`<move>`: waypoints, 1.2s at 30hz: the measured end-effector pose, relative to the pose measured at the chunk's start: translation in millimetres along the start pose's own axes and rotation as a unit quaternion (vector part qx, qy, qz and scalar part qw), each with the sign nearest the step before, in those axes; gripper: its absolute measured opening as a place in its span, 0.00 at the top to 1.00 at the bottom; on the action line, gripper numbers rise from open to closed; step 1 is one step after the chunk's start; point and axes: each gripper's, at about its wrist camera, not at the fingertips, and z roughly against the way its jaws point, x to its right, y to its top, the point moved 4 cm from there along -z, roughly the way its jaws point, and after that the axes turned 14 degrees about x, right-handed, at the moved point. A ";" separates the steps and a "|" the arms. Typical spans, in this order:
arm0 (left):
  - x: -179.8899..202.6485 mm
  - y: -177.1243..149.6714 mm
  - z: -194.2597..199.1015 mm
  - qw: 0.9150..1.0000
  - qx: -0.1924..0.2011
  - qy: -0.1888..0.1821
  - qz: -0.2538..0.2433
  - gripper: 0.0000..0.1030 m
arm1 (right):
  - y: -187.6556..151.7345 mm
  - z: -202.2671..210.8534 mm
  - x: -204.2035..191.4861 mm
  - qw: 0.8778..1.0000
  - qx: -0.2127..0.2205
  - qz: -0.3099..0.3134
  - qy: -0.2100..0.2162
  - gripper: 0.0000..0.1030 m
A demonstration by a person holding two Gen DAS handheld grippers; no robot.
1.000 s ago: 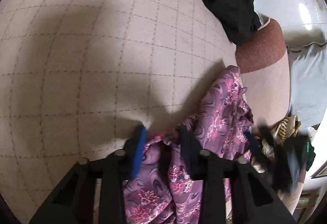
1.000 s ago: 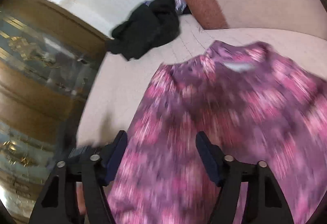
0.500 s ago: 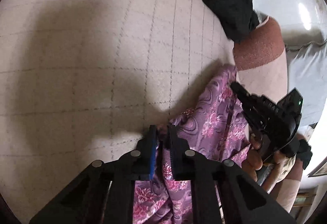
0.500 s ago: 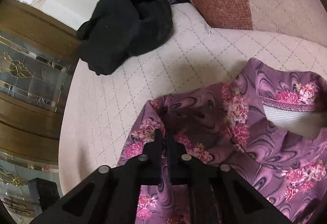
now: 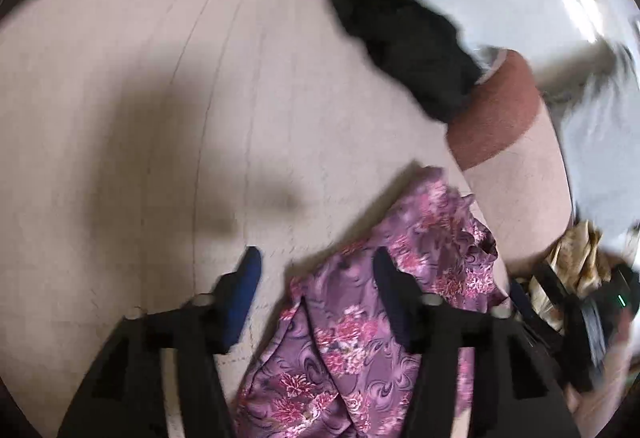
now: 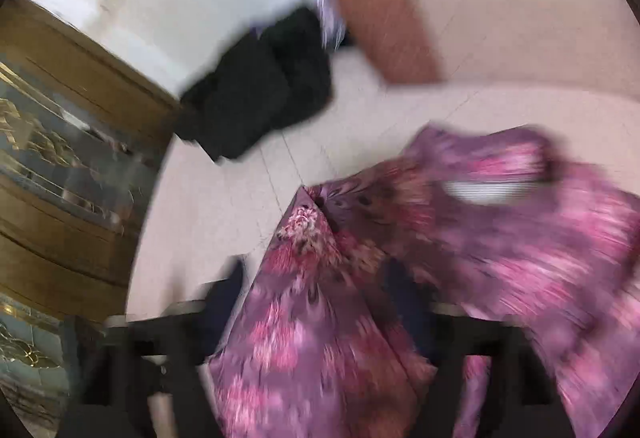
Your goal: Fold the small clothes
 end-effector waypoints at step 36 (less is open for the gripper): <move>118.6 31.1 -22.6 0.976 -0.053 -0.095 -0.191 0.94 | 28.0 90.6 194.3 0.992 0.018 -0.124 0.001 0.92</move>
